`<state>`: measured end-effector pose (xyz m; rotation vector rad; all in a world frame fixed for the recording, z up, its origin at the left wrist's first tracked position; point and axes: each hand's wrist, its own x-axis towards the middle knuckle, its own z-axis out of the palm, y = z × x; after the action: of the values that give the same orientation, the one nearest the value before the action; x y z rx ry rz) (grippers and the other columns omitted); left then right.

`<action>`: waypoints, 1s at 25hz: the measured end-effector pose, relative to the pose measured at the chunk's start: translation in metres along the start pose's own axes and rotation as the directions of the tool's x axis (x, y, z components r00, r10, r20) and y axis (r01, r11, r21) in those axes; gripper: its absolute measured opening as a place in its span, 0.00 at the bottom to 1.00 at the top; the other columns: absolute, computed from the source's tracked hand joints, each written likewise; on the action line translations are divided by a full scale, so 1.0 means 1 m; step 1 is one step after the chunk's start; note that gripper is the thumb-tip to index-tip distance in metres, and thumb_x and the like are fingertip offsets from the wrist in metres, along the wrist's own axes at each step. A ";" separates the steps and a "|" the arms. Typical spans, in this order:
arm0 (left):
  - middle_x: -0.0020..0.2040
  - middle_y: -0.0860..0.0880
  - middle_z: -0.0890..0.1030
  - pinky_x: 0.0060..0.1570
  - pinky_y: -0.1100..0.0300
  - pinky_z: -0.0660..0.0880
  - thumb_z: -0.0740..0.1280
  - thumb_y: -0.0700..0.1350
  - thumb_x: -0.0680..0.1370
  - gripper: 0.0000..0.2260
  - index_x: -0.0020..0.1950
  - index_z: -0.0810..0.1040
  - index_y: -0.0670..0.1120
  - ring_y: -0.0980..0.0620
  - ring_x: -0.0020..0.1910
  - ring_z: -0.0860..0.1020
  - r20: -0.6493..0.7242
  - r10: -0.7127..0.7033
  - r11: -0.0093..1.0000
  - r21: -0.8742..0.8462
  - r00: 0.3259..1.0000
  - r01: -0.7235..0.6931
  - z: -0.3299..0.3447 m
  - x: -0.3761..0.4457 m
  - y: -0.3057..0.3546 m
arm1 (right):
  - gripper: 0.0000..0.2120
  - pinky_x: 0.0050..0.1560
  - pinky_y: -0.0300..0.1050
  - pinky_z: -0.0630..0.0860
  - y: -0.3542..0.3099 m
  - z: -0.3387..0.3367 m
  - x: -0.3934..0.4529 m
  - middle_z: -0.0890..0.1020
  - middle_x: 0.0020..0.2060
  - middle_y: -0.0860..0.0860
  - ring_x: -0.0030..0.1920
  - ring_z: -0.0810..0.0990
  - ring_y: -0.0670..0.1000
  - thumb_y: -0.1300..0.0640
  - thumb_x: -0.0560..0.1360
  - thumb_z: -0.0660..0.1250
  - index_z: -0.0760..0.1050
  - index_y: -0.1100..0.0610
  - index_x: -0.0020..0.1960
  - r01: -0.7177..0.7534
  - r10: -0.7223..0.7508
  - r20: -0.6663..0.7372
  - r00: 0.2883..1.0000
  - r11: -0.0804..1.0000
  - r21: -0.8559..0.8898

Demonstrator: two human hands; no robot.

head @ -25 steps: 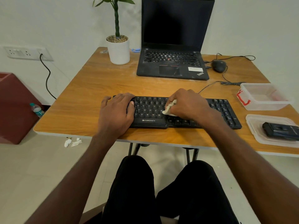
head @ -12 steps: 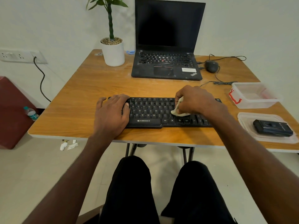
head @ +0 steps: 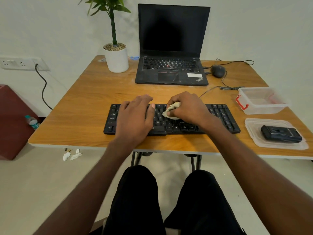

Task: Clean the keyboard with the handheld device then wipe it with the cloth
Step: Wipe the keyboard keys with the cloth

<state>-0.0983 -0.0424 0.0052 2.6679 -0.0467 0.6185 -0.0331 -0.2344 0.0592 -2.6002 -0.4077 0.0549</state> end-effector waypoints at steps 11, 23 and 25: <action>0.75 0.48 0.75 0.77 0.43 0.62 0.54 0.50 0.87 0.20 0.75 0.76 0.47 0.48 0.75 0.70 0.026 -0.020 0.983 0.184 0.999 0.014 0.031 -0.011 0.007 | 0.12 0.47 0.47 0.77 0.031 -0.011 -0.026 0.85 0.51 0.50 0.51 0.82 0.54 0.59 0.75 0.74 0.85 0.47 0.56 0.002 -0.031 -0.153 0.988 0.983 -0.185; 0.66 0.48 0.77 0.71 0.46 0.64 0.55 0.50 0.86 0.18 0.70 0.78 0.47 0.48 0.65 0.74 -0.025 0.010 0.978 0.210 1.000 -0.004 0.031 -0.010 0.007 | 0.12 0.45 0.47 0.75 0.044 -0.018 -0.049 0.85 0.53 0.51 0.53 0.81 0.55 0.58 0.75 0.74 0.85 0.48 0.58 -0.110 0.068 -0.193 0.979 0.970 -0.218; 0.66 0.47 0.77 0.71 0.46 0.64 0.54 0.50 0.86 0.19 0.70 0.78 0.47 0.48 0.65 0.75 -0.024 0.015 0.978 0.209 1.000 -0.009 0.031 -0.010 0.007 | 0.11 0.48 0.46 0.76 0.033 -0.008 -0.049 0.84 0.52 0.47 0.53 0.80 0.51 0.58 0.75 0.75 0.86 0.46 0.55 0.012 -0.024 -0.149 0.989 0.996 -0.083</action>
<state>-0.0953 -0.0615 -0.0219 2.8628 0.0097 0.6956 -0.0694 -0.2804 0.0486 -2.6588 -0.3860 -0.1663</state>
